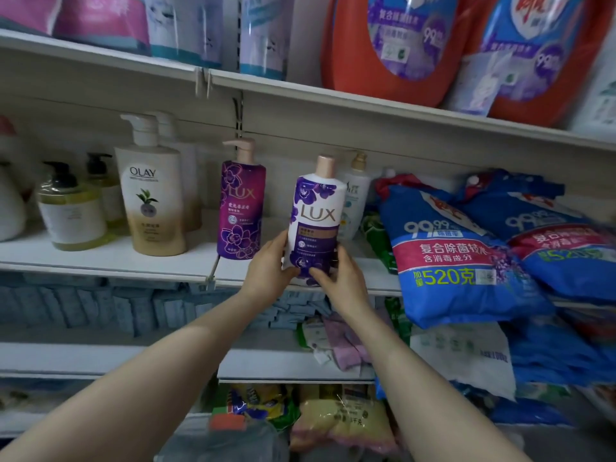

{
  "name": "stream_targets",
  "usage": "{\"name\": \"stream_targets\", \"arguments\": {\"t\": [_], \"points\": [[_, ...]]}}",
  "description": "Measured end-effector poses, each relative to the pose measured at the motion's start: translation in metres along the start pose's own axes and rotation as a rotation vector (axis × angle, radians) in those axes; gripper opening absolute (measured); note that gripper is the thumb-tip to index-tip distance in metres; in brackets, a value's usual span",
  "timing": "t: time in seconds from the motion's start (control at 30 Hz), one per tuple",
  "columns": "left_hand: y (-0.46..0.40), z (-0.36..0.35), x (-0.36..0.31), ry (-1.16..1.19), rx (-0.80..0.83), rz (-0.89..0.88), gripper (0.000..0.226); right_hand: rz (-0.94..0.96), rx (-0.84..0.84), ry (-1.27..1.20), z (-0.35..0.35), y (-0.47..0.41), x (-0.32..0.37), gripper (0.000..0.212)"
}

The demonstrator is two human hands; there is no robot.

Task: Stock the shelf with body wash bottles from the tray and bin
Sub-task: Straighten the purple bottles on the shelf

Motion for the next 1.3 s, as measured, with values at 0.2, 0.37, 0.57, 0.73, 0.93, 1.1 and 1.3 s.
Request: {"name": "stream_targets", "arguments": {"t": [0.2, 0.37, 0.57, 0.73, 0.93, 1.1, 1.3], "points": [[-0.007, 0.000, 0.003, 0.025, -0.030, 0.030, 0.066, -0.017, 0.049, -0.078, -0.007, -0.015, -0.009, 0.064], [-0.019, -0.004, 0.011, -0.013, -0.060, 0.082, 0.073, -0.024, 0.090, -0.103, -0.015, -0.029, -0.015, 0.064], [-0.037, -0.007, 0.020, -0.010, -0.089, 0.131, 0.063, -0.018, 0.124, -0.131, -0.020, -0.047, -0.021, 0.066], [-0.047, -0.010, 0.028, -0.016, -0.103, 0.166, 0.059, -0.031, 0.136, -0.148, -0.027, -0.058, -0.031, 0.066], [-0.051, -0.010, 0.028, 0.005, -0.120, 0.180, 0.065, -0.049, 0.164, -0.162, -0.028, -0.065, -0.036, 0.062], [-0.049, -0.011, 0.026, 0.000, -0.128, 0.180, 0.065, -0.055, 0.178, -0.172, -0.028, -0.062, -0.034, 0.062], [-0.021, -0.014, 0.000, 0.030, -0.381, 0.041, 0.059, -0.101, 0.152, -0.133, -0.013, -0.063, -0.042, 0.052]]}}
Point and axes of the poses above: each hand's wrist, its own y-axis away from the middle knuckle, its own z-axis out of the back of the hand, x = y × z, the point moved 6 cm from there along -y, towards the middle knuckle, and after that the axes turned 12 degrees about z, right-handed, at the moved point
